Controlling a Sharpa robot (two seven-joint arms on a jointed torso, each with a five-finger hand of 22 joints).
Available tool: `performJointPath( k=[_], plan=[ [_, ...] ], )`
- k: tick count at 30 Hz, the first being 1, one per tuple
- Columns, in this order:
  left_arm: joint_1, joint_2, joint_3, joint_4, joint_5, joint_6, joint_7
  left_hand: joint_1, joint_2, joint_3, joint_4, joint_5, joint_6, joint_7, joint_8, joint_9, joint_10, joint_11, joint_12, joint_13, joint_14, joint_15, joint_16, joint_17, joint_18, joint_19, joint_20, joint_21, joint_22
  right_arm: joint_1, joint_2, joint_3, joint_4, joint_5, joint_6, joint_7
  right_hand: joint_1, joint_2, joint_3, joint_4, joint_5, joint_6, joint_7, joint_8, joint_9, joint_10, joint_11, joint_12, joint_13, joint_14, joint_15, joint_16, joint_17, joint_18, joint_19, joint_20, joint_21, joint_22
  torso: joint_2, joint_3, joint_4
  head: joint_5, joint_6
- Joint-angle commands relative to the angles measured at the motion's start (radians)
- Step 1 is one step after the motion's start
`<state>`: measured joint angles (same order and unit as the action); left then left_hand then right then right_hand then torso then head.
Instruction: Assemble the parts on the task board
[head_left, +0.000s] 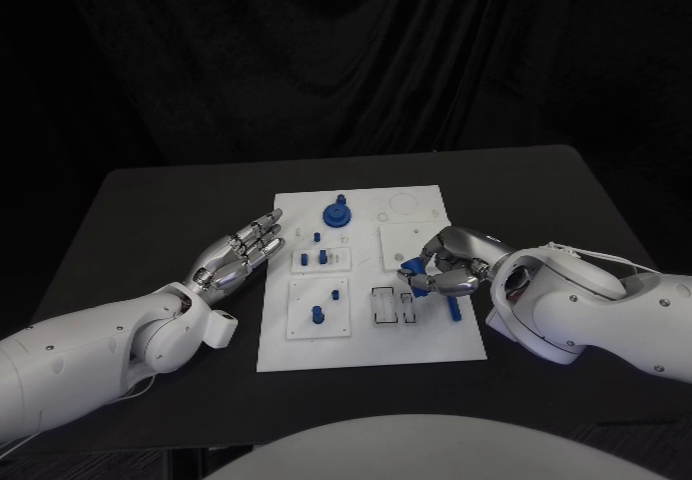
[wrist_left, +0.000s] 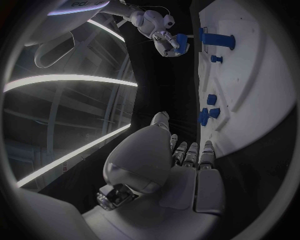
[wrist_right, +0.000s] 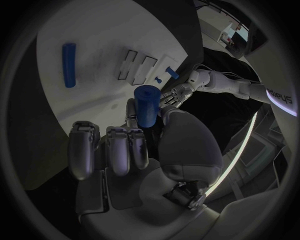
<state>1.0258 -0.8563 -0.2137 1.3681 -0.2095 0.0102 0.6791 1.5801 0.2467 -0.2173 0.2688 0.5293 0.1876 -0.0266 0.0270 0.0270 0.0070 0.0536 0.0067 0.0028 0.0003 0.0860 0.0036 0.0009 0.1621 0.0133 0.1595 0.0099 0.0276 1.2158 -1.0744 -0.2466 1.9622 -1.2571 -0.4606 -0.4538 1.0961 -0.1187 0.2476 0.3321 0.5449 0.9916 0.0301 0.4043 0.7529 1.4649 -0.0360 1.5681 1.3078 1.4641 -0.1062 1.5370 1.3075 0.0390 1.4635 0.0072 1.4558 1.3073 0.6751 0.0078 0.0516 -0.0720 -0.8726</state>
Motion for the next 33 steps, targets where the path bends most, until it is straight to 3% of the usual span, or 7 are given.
performJointPath(
  k=[1,2,7,10,14,24,33],
  plan=[
    [-0.001,0.002,0.001,0.002,0.000,0.010,0.065,0.008,0.001,0.008,0.000,0.005,0.000,0.008,0.001,0.000,-0.001,0.009,-0.005,-0.001,0.000,0.004,-0.004,-0.001,-0.013,0.000,0.009,0.001,0.001,0.005,0.018,-0.001,-0.017,0.132,0.067,-0.002,-0.015,0.037,0.143,-0.128,-0.011,-0.003,0.005,-0.009,0.004,0.106,0.000,0.003,0.263,0.084,0.010,-0.007,0.148,-0.005,0.049,0.006,-0.010,0.217,-0.001,-0.0015,0.0015,0.007,0.000],
    [-0.001,0.002,0.001,0.003,0.000,0.010,0.065,0.008,0.001,0.008,0.000,0.005,0.000,0.008,0.001,0.000,-0.001,0.009,-0.005,-0.001,0.000,0.004,-0.004,-0.001,-0.013,0.000,0.009,0.001,0.001,0.006,0.024,-0.001,-0.023,0.138,0.081,-0.005,-0.043,0.042,0.126,-0.107,-0.029,-0.004,0.007,-0.011,0.006,0.106,0.003,0.003,0.263,0.084,0.012,-0.008,0.146,-0.004,0.048,0.007,-0.012,0.216,0.000,-0.0018,0.0020,0.008,0.000],
    [-0.001,0.003,0.001,0.003,0.000,0.011,0.065,0.008,0.001,0.009,-0.001,0.005,-0.001,0.009,0.001,0.000,-0.001,0.009,-0.005,-0.001,0.000,0.004,-0.004,-0.001,-0.013,0.000,0.010,0.001,0.001,0.004,0.049,-0.001,-0.045,0.152,0.109,-0.010,-0.065,0.058,0.097,-0.089,-0.059,-0.003,0.006,-0.016,0.016,0.106,0.002,0.003,0.263,0.083,0.012,-0.010,0.140,-0.003,0.047,0.009,-0.016,0.215,-0.001,-0.0031,0.0031,0.013,0.000],
    [-0.001,0.004,0.001,0.002,0.000,0.011,0.065,0.008,0.001,0.009,-0.001,0.005,-0.001,0.009,0.001,0.000,-0.001,0.009,-0.005,-0.001,0.000,0.004,-0.004,-0.001,-0.013,0.000,0.010,0.001,0.001,0.000,0.060,-0.001,-0.054,0.140,0.117,-0.013,-0.070,0.061,0.091,-0.084,-0.064,-0.004,0.007,-0.018,0.018,0.106,0.002,0.003,0.263,0.083,0.012,-0.011,0.138,-0.003,0.046,0.009,-0.017,0.215,-0.001,-0.0030,0.0050,0.011,0.000],
    [-0.001,0.006,0.001,0.001,0.000,0.012,0.065,0.008,0.001,0.009,-0.001,0.005,-0.001,0.009,0.001,0.000,-0.001,0.009,-0.005,-0.001,0.000,0.004,-0.004,-0.001,-0.013,0.000,0.010,0.001,0.001,-0.009,0.073,-0.001,-0.068,0.091,0.126,-0.022,-0.113,0.062,0.055,-0.049,-0.092,-0.011,0.011,-0.033,0.019,0.106,0.007,0.003,0.263,0.082,0.015,-0.014,0.130,-0.001,0.044,0.012,-0.024,0.212,0.001,-0.0023,0.0064,0.011,0.000],
    [-0.002,0.010,0.001,-0.001,0.000,0.016,0.064,0.010,0.002,0.011,-0.003,0.003,-0.001,0.010,0.001,0.000,-0.001,0.008,-0.005,-0.001,0.000,0.006,-0.004,-0.001,-0.013,0.000,0.011,0.001,0.001,-0.031,0.091,-0.001,-0.082,0.042,0.135,-0.031,-0.117,0.064,0.047,-0.048,-0.104,-0.014,0.013,-0.040,0.018,0.106,0.008,0.003,0.263,0.080,0.016,-0.017,0.123,0.001,0.041,0.012,-0.030,0.210,0.000,-0.0016,0.0018,0.019,0.000],
    [-0.003,0.013,0.001,-0.005,0.000,0.020,0.062,0.010,0.002,0.011,-0.003,0.003,-0.001,0.010,0.001,0.000,-0.001,0.008,-0.005,-0.001,0.000,0.006,-0.004,-0.001,-0.013,0.000,0.011,0.001,0.001,-0.037,0.101,-0.001,-0.094,0.036,0.139,-0.034,-0.152,0.083,0.011,-0.042,-0.180,-0.015,0.017,-0.064,0.016,0.106,0.011,0.003,0.263,0.079,0.019,-0.020,0.115,0.002,0.039,0.016,-0.036,0.208,0.000,-0.0019,0.0013,0.020,0.000]
  ],
)
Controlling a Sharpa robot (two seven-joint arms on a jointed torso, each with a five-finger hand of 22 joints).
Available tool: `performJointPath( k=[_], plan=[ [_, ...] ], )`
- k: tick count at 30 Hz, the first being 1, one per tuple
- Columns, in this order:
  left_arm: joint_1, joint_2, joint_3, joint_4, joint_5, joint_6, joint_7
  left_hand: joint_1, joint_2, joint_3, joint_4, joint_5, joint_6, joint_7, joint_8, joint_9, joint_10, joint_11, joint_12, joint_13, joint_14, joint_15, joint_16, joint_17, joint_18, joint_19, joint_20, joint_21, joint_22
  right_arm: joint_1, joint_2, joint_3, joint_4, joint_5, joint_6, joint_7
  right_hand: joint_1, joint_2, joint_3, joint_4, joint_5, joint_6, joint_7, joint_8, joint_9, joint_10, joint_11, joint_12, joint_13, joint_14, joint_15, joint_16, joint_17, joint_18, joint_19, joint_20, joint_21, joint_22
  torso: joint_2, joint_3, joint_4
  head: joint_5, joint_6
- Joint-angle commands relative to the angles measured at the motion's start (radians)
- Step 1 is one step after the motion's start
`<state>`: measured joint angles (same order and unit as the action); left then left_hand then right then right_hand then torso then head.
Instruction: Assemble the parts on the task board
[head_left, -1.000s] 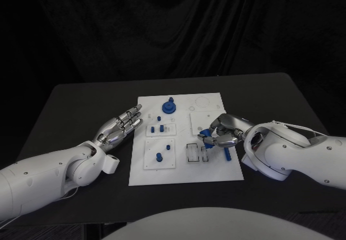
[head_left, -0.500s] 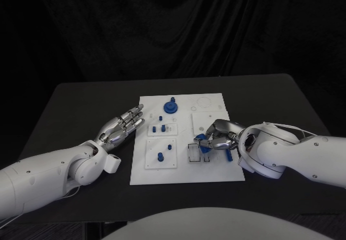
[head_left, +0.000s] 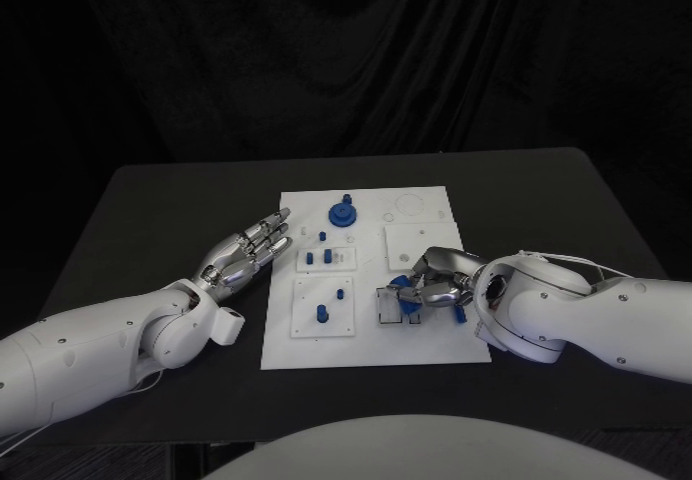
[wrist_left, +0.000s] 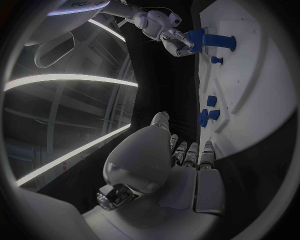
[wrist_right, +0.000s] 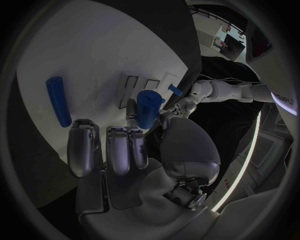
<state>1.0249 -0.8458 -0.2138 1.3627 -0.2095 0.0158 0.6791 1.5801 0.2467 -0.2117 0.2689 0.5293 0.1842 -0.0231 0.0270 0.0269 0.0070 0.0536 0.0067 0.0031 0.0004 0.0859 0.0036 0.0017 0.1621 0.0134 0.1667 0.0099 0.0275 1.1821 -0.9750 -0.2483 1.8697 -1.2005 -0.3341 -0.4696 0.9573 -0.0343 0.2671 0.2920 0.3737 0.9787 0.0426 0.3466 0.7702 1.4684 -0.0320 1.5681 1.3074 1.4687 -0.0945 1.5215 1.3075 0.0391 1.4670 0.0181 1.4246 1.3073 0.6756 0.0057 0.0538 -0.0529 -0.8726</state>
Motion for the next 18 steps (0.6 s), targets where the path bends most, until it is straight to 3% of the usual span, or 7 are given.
performJointPath(
  k=[1,11,18],
  plan=[
    [-0.002,0.003,0.001,0.000,0.001,0.015,0.062,0.010,0.002,0.006,-0.003,0.003,0.003,0.006,0.001,0.000,-0.001,0.008,-0.005,-0.001,0.000,0.006,-0.004,-0.002,-0.013,0.000,0.004,0.001,0.002,-0.003,0.003,0.000,-0.003,-0.021,0.013,-0.018,-0.021,0.003,-0.014,-0.002,-0.021,-0.001,0.004,-0.009,-0.002,0.102,0.007,0.003,0.263,0.075,0.008,-0.005,0.115,0.002,0.036,0.006,-0.006,0.208,0.000,0.0005,-0.0003,0.000,0.000],
    [-0.003,0.004,0.001,-0.002,0.001,0.018,0.060,0.011,0.002,0.007,-0.003,0.002,0.001,0.007,0.001,0.000,-0.002,0.007,-0.005,-0.001,0.000,0.009,-0.004,-0.002,-0.014,0.000,0.005,0.001,0.001,-0.004,0.012,0.000,-0.006,-0.022,0.020,-0.020,-0.128,0.044,-0.080,0.001,-0.160,0.010,0.005,-0.033,0.002,0.102,0.008,0.003,0.263,0.072,0.008,-0.011,0.098,0.005,0.032,0.006,-0.018,0.205,-0.001,0.0005,-0.0015,0.006,0.000],
    [-0.004,0.004,0.001,-0.003,0.001,0.019,0.061,0.012,0.002,0.009,-0.004,0.000,0.002,0.009,0.001,0.000,-0.001,0.006,-0.005,-0.001,0.000,0.011,-0.004,-0.002,-0.014,0.000,0.007,0.001,0.001,-0.005,0.014,0.000,-0.003,-0.022,0.038,-0.026,-0.131,0.044,-0.084,0.000,-0.167,0.008,0.006,-0.036,0.002,0.102,0.009,0.003,0.263,0.071,0.009,-0.013,0.093,0.006,0.030,0.007,-0.023,0.203,0.000,0.0008,-0.0007,0.006,0.000]
  ],
)
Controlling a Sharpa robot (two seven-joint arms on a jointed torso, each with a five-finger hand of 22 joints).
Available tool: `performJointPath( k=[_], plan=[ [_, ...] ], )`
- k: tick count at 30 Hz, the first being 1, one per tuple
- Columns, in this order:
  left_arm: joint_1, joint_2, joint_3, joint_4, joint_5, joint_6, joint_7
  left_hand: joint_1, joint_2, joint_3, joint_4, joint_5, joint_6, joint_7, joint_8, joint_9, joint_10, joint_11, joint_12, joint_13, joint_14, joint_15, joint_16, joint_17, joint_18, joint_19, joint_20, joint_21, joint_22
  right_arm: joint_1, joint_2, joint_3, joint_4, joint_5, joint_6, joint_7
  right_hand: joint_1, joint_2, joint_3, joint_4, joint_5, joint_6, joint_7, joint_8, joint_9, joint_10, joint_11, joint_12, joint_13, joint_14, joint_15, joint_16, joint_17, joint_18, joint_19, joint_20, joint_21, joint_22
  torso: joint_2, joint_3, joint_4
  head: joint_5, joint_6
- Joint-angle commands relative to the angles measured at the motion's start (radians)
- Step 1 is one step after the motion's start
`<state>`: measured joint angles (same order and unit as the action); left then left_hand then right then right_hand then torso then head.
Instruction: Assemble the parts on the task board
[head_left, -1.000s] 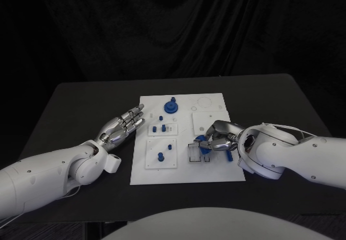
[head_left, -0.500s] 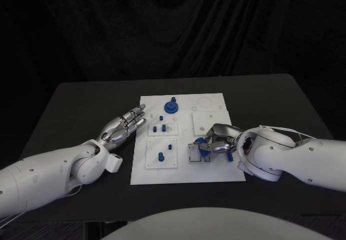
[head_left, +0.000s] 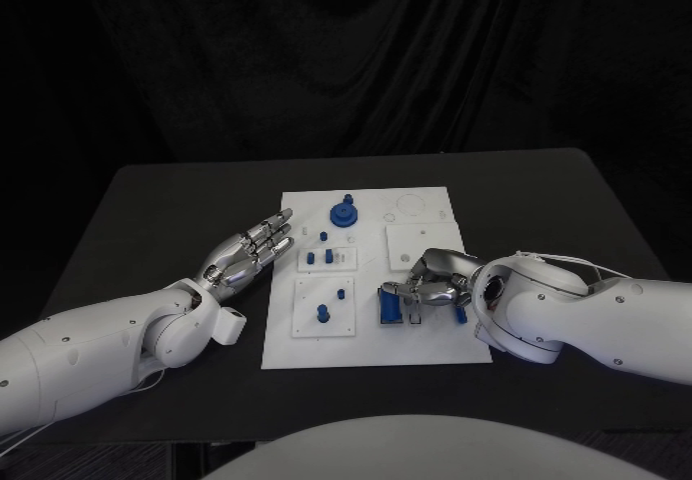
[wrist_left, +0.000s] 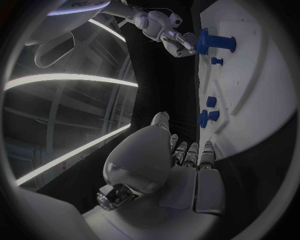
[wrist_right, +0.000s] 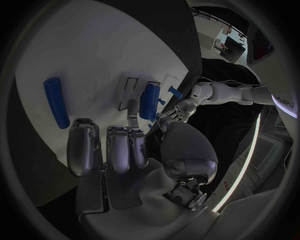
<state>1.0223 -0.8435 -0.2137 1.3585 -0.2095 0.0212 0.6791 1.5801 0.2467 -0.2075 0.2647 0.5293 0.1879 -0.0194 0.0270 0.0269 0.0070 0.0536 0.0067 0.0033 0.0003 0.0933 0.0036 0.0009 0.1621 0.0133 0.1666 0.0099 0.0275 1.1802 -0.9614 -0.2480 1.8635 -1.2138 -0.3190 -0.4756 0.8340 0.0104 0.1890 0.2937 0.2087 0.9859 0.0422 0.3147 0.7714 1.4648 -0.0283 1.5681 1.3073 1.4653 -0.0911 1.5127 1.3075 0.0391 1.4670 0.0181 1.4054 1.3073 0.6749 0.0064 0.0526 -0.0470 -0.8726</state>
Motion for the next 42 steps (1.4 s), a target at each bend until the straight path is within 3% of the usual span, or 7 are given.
performJointPath(
  k=[1,10,18,23,28,33,42],
  plan=[
    [-0.002,0.002,0.001,0.001,0.001,0.013,0.061,0.012,0.002,0.005,0.000,0.000,-0.001,0.006,0.001,0.000,-0.001,0.006,-0.005,-0.002,0.000,0.004,-0.004,-0.001,-0.014,0.000,0.007,0.001,0.001,-0.003,0.000,0.000,0.004,-0.008,0.024,-0.021,-0.007,-0.002,-0.007,-0.003,-0.005,0.000,0.006,-0.005,0.000,0.106,0.005,0.003,0.263,0.074,0.005,-0.005,0.092,0.006,0.030,0.007,-0.005,0.203,0.001,0.0001,0.0006,-0.001,0.000],
    [-0.003,0.003,0.001,-0.002,0.001,0.015,0.060,0.012,0.002,0.005,0.000,0.000,-0.002,0.006,0.001,0.000,-0.002,0.006,-0.005,-0.002,0.000,0.005,-0.004,-0.001,-0.015,0.000,0.007,0.001,0.001,-0.003,-0.005,0.000,0.006,-0.036,-0.003,0.004,0.009,-0.008,-0.011,-0.008,-0.012,-0.002,0.008,-0.011,0.000,0.106,0.006,0.003,0.263,0.073,0.006,-0.007,0.088,0.007,0.028,0.008,-0.010,0.201,0.001,0.0004,0.0003,-0.001,0.000],
    [-0.005,-0.001,0.001,-0.001,0.001,0.013,0.061,0.012,0.002,0.006,-0.001,0.001,-0.002,0.007,0.001,0.000,-0.002,0.006,-0.005,-0.002,0.000,0.005,-0.004,-0.001,-0.015,0.000,0.007,0.001,0.001,-0.003,-0.037,0.000,0.028,-0.219,-0.223,0.152,0.153,-0.057,-0.020,-0.044,0.003,-0.052,0.023,-0.030,0.010,0.106,0.020,0.003,0.263,0.073,0.017,-0.007,0.087,0.008,0.025,0.016,-0.017,0.200,0.000,0.0002,-0.0011,0.008,0.000],
    [-0.005,-0.004,0.001,0.000,0.001,0.012,0.062,0.012,0.002,0.006,-0.001,0.001,-0.002,0.007,0.001,0.000,-0.002,0.006,-0.005,-0.002,0.000,0.005,-0.004,-0.001,-0.015,0.000,0.007,0.001,0.001,-0.003,-0.070,0.000,0.060,-0.404,-0.299,0.128,0.215,-0.091,-0.043,-0.050,-0.014,-0.143,0.046,-0.038,0.014,0.106,0.040,0.003,0.263,0.075,0.034,-0.002,0.099,0.008,0.023,0.030,-0.023,0.199,0.000,0.0003,-0.0001,0.012,0.000],
    [-0.006,-0.005,0.001,0.000,0.001,0.010,0.063,0.012,0.002,0.006,-0.001,0.001,-0.002,0.007,0.001,0.000,-0.002,0.006,-0.005,-0.002,0.000,0.005,-0.004,-0.001,-0.015,0.000,0.007,0.001,0.001,-0.005,-0.098,0.000,0.080,-0.503,-0.301,0.096,0.256,-0.117,-0.077,-0.003,-0.070,-0.256,0.069,0.008,0.044,0.106,0.059,0.003,0.263,0.071,0.053,-0.007,0.088,0.018,0.003,0.048,-0.064,0.186,-0.001,0.0004,0.0004,0.017,0.000],
    [-0.007,-0.006,0.001,-0.001,0.001,0.008,0.064,0.013,0.002,0.007,-0.002,0.002,-0.002,0.008,0.001,0.000,-0.001,0.005,-0.005,-0.001,0.000,0.006,-0.004,-0.001,-0.015,0.000,0.008,0.001,0.002,-0.022,-0.125,0.000,0.102,-0.565,-0.295,0.092,0.314,-0.131,-0.086,-0.005,-0.085,-0.397,0.083,0.043,0.061,0.106,0.073,0.003,0.263,0.064,0.063,-0.013,0.074,0.023,-0.011,0.058,-0.091,0.178,0.001,0.0009,0.0004,0.020,0.000],
    [-0.008,-0.007,0.001,-0.001,0.001,0.009,0.064,0.013,0.002,0.007,-0.002,0.002,-0.002,0.008,0.001,0.000,-0.001,0.005,-0.005,-0.001,0.000,0.006,-0.004,-0.001,-0.015,0.000,0.008,0.001,0.002,-0.084,-0.124,0.000,0.098,-0.593,-0.258,0.105,0.427,-0.148,-0.087,-0.005,-0.057,-0.574,0.104,0.076,0.038,0.106,0.082,0.003,0.263,0.057,0.071,-0.017,0.061,0.027,-0.021,0.067,-0.110,0.174,-0.002,0.0002,0.0012,0.020,0.000]
  ],
)
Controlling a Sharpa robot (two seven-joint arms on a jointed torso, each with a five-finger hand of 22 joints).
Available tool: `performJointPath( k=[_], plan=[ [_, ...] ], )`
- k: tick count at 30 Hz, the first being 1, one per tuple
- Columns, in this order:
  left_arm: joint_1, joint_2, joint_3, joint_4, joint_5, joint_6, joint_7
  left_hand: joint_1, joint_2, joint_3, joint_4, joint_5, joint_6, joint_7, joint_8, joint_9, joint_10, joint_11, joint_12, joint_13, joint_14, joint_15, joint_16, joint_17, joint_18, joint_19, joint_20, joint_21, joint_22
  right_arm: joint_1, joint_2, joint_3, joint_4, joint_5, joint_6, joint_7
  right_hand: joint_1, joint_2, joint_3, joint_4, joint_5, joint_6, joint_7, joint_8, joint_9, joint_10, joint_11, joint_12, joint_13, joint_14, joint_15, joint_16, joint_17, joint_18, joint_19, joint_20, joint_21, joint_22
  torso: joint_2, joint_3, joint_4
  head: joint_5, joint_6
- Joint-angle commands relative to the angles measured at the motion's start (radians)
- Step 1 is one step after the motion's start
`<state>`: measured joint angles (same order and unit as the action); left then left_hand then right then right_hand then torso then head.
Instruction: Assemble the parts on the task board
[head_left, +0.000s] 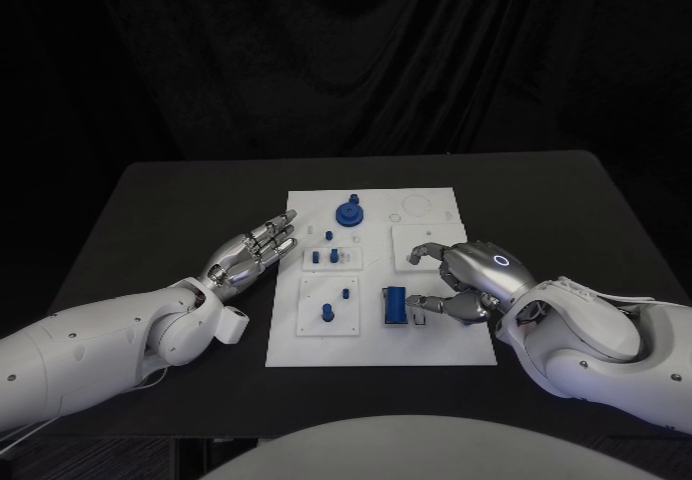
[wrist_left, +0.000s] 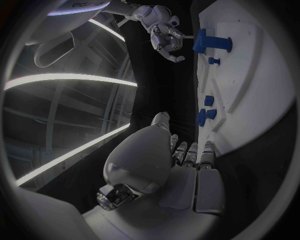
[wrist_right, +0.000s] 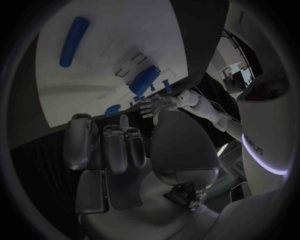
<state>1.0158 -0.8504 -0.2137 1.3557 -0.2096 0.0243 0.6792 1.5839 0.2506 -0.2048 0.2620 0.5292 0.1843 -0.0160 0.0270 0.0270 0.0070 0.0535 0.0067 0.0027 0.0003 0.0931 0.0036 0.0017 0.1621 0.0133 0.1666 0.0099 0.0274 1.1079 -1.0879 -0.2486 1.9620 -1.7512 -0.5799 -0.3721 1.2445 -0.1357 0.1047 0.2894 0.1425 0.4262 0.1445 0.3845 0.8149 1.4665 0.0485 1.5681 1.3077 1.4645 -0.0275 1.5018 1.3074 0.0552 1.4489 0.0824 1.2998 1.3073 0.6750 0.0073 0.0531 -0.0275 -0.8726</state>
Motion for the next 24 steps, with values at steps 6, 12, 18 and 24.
performJointPath(
  k=[6,12,18,24],
  plan=[
    [-0.003,-0.002,0.001,0.002,0.001,0.007,0.063,0.009,-0.002,0.005,0.001,0.003,0.002,0.006,0.001,0.000,-0.001,0.005,-0.005,-0.001,0.000,0.006,-0.004,-0.002,-0.015,0.000,0.008,0.001,0.002,-0.031,0.014,0.000,-0.008,-0.059,0.030,0.001,0.086,0.001,0.002,-0.007,0.087,-0.046,0.002,0.046,-0.029,0.104,0.002,0.003,0.263,0.056,0.006,-0.008,0.058,0.012,-0.004,0.002,-0.009,0.173,-0.001,-0.0005,-0.0010,0.002,0.000],
    [-0.004,-0.001,0.001,0.002,0.001,0.009,0.062,0.009,-0.002,0.005,0.001,0.003,0.002,0.006,0.001,0.000,-0.001,0.005,-0.005,-0.001,0.000,0.006,-0.004,-0.002,-0.015,0.000,0.008,0.001,0.002,-0.041,0.028,0.000,-0.015,-0.059,0.060,-0.010,0.088,-0.004,-0.005,-0.001,0.105,-0.071,0.004,0.053,-0.046,0.104,0.003,0.003,0.263,0.054,0.006,-0.010,0.054,0.012,-0.006,0.002,-0.013,0.172,0.000,-0.0006,-0.0028,0.005,0.000],
    [-0.005,-0.001,0.001,0.002,0.001,0.010,0.060,0.009,-0.002,0.007,0.001,0.002,0.004,0.009,0.001,0.000,-0.001,0.004,-0.005,-0.001,0.000,0.006,-0.004,-0.002,-0.016,0.000,0.008,0.001,0.002,-0.052,0.036,0.000,-0.018,-0.060,0.084,-0.024,0.050,-0.013,-0.024,0.004,0.079,-0.077,0.006,0.074,-0.071,0.104,0.010,0.003,0.263,0.062,0.011,0.001,0.079,0.009,0.002,0.005,0.000,0.177,0.000,-0.0005,-0.0001,0.002,0.000],
    [-0.005,0.000,0.001,0.002,0.001,0.014,0.057,0.009,-0.002,0.008,0.001,-0.001,0.005,0.015,0.002,0.000,-0.001,0.003,-0.005,-0.001,0.000,0.006,-0.004,-0.002,-0.016,0.000,0.009,0.001,0.002,-0.058,0.046,0.000,-0.023,-0.060,0.102,-0.036,0.001,-0.032,-0.036,0.006,0.000,-0.073,0.009,0.107,-0.094,0.104,0.016,0.003,0.263,0.066,0.017,0.006,0.092,0.007,0.007,0.010,0.008,0.179,0.001,-0.0010,0.0012,0.007,0.000]
  ],
)
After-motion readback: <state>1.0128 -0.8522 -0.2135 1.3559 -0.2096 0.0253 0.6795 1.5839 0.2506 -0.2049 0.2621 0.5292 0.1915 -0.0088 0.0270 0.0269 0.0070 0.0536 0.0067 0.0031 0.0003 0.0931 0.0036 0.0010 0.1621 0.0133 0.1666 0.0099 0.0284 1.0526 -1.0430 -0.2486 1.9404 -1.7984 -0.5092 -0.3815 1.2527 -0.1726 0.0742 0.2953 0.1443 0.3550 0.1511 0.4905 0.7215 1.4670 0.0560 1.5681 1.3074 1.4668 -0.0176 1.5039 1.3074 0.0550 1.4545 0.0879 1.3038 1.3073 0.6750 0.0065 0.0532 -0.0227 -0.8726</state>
